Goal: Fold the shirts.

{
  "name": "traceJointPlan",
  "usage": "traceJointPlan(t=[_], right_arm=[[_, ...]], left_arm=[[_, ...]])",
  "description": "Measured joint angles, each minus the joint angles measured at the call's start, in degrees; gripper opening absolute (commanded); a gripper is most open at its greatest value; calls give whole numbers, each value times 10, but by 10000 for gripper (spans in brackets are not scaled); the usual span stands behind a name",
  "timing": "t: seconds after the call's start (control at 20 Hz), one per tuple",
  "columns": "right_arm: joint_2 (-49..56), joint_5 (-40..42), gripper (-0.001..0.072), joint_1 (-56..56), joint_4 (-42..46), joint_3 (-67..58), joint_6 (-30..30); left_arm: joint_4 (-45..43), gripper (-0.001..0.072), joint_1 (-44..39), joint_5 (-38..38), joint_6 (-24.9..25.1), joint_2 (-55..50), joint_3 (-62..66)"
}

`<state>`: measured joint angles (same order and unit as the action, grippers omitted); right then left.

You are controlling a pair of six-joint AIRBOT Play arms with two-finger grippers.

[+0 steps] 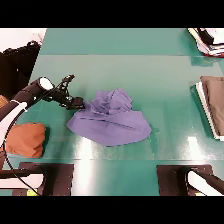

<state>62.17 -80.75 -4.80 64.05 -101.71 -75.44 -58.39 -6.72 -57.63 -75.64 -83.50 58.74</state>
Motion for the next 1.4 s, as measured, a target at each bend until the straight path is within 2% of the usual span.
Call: traceJointPlan(t=[0.05, 0.1, 0.35, 0.55, 0.7, 0.75, 0.8, 0.85, 1.15, 1.4], right_arm=[[0, 0, 16, 0, 0, 0, 0], [0, 0, 16, 0, 0, 0, 0], [0, -11, 17, 0, 0, 0, 0], [0, -33, 17, 0, 0, 26, 0], [0, -45, 20, 6, 0, 91, 0], [0, -45, 114, 13, -1, 122, 0], [0, -39, 353, 23, -5, 155, -1], [0, -26, 495, 37, -13, 193, -1], [36, 105, 495, 189, -72, 377, 2], [137, 209, 489, 331, -120, 391, 23]], left_arm=[[1, 113, 0, 0, 4, 0, 0], [1, 25, 0, 0, 6, 0, 0], [-17, 24, 0, -17, 14, 31, 33], [-86, 25, 1, -47, 12, 116, 113], [-134, 25, 1, -59, 7, 187, 169], [-144, 24, 1, -60, 2, 208, 182], [-152, 25, 1, -61, -2, 225, 191], [-158, 25, 1, -63, -8, 239, 198], [-174, 25, 1, -92, -19, 268, 213], [-177, 25, 1, -106, -23, 272, 215]])
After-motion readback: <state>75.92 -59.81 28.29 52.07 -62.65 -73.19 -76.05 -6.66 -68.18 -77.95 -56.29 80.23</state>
